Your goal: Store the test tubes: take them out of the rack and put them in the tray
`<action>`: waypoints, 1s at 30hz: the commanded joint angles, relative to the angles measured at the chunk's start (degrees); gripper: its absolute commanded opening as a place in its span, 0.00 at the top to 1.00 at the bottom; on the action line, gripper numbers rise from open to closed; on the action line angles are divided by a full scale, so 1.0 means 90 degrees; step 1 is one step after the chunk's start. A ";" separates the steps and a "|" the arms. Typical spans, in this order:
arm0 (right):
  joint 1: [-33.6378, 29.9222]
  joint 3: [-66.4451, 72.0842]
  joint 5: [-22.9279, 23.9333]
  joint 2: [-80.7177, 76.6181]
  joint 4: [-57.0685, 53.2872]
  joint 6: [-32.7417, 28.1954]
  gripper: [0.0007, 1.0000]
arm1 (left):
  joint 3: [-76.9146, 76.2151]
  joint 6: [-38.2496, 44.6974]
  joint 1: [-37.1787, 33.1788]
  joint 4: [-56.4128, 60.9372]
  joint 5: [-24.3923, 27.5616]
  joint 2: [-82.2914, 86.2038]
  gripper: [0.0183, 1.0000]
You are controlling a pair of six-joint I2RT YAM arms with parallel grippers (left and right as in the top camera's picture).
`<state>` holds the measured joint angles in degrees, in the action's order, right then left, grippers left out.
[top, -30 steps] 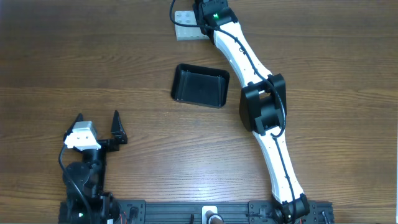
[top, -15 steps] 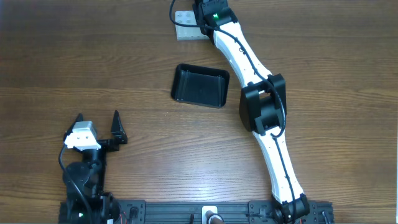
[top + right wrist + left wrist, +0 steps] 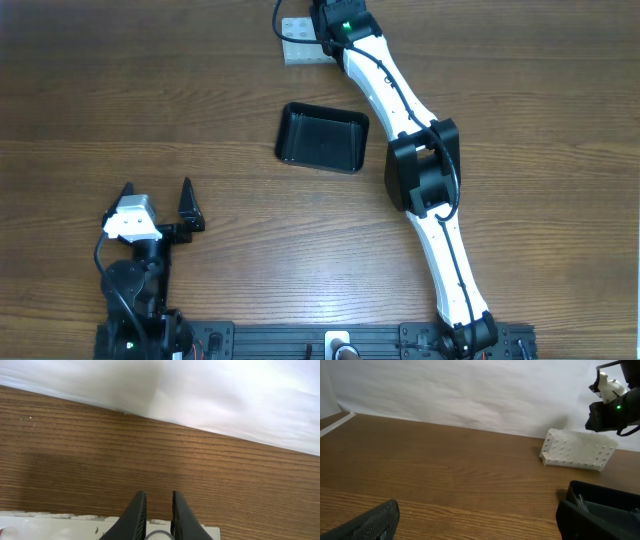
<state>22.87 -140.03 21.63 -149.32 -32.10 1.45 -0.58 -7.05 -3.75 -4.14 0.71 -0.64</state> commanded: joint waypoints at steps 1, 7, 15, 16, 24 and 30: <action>0.0090 -0.0063 0.0083 0.0335 -0.0005 0.0022 0.90 | 0.0027 0.0090 0.0029 -0.0029 0.0087 0.0034 0.00; 0.0163 -0.0063 0.0083 0.0704 -0.0027 0.0024 0.91 | 0.0027 0.0090 0.0029 -0.0029 0.0087 0.0034 0.00; 0.0277 -0.0063 0.0083 0.1321 -0.0211 0.0024 0.93 | 0.0027 0.0092 0.0029 -0.0029 0.0087 0.0034 0.00; 0.0294 -0.0063 0.0085 0.1421 -0.0260 0.0024 0.93 | 0.0027 0.0092 0.0029 -0.0029 0.0087 0.0034 0.00; 0.0369 -0.0063 0.0080 0.2280 -0.1146 0.0712 0.95 | 0.0027 0.0092 0.0029 -0.0029 0.0087 0.0034 0.00; 0.0427 -0.0063 -0.0299 0.2642 -0.2713 0.1717 0.97 | 0.0027 0.0092 0.0029 -0.0029 0.0087 0.0034 0.00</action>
<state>26.00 -140.05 21.23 -127.79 -53.04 10.33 -0.58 -7.03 -3.75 -4.14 0.71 -0.62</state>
